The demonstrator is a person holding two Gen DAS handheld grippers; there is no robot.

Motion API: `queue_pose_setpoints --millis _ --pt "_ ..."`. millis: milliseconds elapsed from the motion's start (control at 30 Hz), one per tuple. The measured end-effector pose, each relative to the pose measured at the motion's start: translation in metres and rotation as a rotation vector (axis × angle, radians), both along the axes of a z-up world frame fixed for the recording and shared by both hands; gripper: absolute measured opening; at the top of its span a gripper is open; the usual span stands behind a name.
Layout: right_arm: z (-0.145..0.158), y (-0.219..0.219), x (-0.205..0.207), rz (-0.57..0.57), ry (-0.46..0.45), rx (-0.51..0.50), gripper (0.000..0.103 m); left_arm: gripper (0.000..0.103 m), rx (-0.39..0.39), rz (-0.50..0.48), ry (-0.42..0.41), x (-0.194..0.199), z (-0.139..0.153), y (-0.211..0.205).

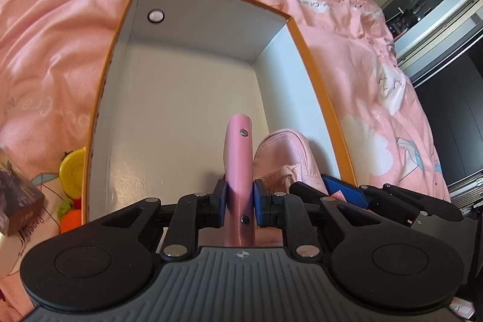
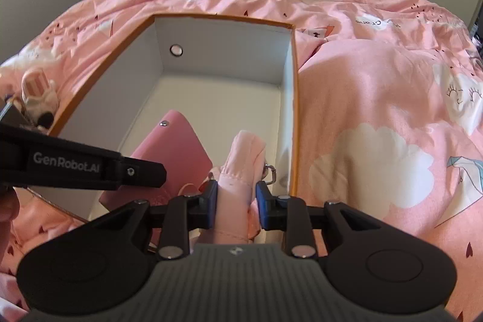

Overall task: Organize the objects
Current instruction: 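Carry both pink items into the orange box and lower them, then open both tools and withdraw from the box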

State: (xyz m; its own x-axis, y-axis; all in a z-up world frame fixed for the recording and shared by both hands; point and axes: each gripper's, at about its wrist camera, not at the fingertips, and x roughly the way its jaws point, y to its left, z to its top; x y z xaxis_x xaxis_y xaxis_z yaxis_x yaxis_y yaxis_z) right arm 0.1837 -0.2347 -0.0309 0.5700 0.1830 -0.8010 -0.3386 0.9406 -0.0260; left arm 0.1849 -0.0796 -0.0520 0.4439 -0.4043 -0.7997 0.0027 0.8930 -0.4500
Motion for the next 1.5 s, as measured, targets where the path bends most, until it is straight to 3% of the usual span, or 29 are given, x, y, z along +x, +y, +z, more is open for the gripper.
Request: queue_pose_setpoints --millis 200,367,400,533,667,800,1167,1500 --pt "-0.005 0.006 0.006 0.037 0.031 -0.056 0.029 0.020 0.019 -0.007 0.048 0.007 -0.009 -0.007" --pt "0.007 0.006 0.002 0.076 0.008 -0.083 0.043 0.020 0.029 -0.014 0.080 0.012 -0.016 -0.009" --pt "0.011 0.005 -0.001 0.077 -0.004 -0.090 0.050 0.020 0.024 -0.014 0.087 0.013 -0.017 -0.009" --pt "0.029 -0.003 -0.015 0.083 -0.069 -0.078 0.050 0.021 0.010 -0.014 0.106 0.016 -0.020 -0.012" --pt "0.040 -0.015 -0.024 0.013 -0.132 -0.083 0.048 0.021 0.001 -0.019 0.112 0.018 -0.020 -0.017" --pt "0.036 -0.031 -0.019 -0.060 -0.097 -0.024 0.039 0.028 -0.059 -0.047 0.123 0.019 -0.021 -0.022" --pt "0.020 -0.040 -0.024 -0.114 -0.054 0.050 0.039 0.029 -0.113 -0.067 0.107 0.020 -0.024 -0.023" --pt "0.021 -0.039 -0.027 -0.124 -0.061 0.043 0.039 0.033 -0.094 -0.061 0.066 0.015 -0.015 -0.019"
